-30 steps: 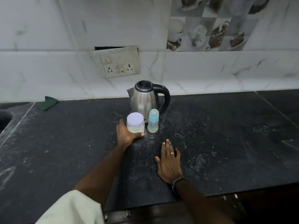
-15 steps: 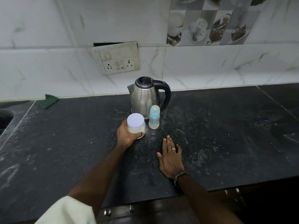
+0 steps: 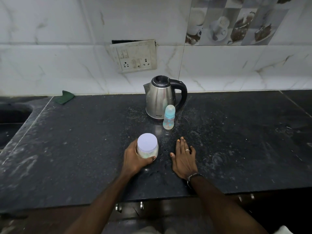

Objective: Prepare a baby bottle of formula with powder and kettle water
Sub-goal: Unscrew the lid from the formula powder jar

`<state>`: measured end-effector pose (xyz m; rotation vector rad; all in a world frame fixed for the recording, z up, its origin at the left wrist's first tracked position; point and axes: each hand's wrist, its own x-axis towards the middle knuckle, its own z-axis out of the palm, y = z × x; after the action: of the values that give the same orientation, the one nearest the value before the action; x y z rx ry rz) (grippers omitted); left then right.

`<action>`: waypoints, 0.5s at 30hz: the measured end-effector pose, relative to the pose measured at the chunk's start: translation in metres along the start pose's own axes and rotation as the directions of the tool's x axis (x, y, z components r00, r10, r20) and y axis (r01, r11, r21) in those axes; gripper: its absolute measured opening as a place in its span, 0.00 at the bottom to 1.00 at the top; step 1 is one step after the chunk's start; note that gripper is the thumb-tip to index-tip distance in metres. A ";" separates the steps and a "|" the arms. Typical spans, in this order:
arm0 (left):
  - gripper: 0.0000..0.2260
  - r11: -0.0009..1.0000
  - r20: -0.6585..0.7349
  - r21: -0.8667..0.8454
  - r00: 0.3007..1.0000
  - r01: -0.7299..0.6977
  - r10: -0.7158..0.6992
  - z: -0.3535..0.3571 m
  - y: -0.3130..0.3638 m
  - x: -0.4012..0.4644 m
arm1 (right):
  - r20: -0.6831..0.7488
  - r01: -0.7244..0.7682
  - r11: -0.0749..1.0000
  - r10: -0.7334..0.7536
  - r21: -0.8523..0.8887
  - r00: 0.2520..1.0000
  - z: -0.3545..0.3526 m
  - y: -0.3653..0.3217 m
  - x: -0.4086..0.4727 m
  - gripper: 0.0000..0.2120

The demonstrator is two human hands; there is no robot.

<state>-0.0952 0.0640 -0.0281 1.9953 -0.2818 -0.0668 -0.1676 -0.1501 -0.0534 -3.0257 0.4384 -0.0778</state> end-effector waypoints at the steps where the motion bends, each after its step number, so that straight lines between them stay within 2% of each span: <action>1: 0.43 1.000 -0.003 -0.001 1.000 0.001 -0.001 -0.001 -0.002 -0.005 | -0.001 0.000 1.000 0.000 -0.008 1.000 0.000 0.000 0.000 0.32; 8: 0.44 1.000 0.012 -0.013 1.000 -0.021 0.021 -0.005 -0.004 -0.031 | -0.011 0.031 0.997 -0.032 -0.077 0.999 -0.003 -0.001 0.002 0.32; 12: 0.43 1.000 -0.008 -0.014 1.000 -0.028 0.027 -0.004 -0.007 -0.037 | -0.158 -0.017 0.997 0.030 0.080 0.987 -0.042 -0.024 0.017 0.27; 14: 0.43 1.000 -0.011 -0.021 1.000 -0.023 0.023 -0.004 -0.009 -0.039 | -0.172 0.065 0.983 -0.035 0.171 0.985 -0.078 -0.042 0.023 0.20; 15: 0.42 0.999 -0.011 -0.028 1.000 -0.023 0.023 -0.004 -0.010 -0.040 | -0.130 0.105 0.974 -0.080 0.200 0.988 -0.098 -0.052 0.025 0.17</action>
<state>-0.1318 0.0805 -0.0382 1.9632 -0.2948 -0.0450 -0.1347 -0.1146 0.0493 -2.8441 0.2779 -0.2950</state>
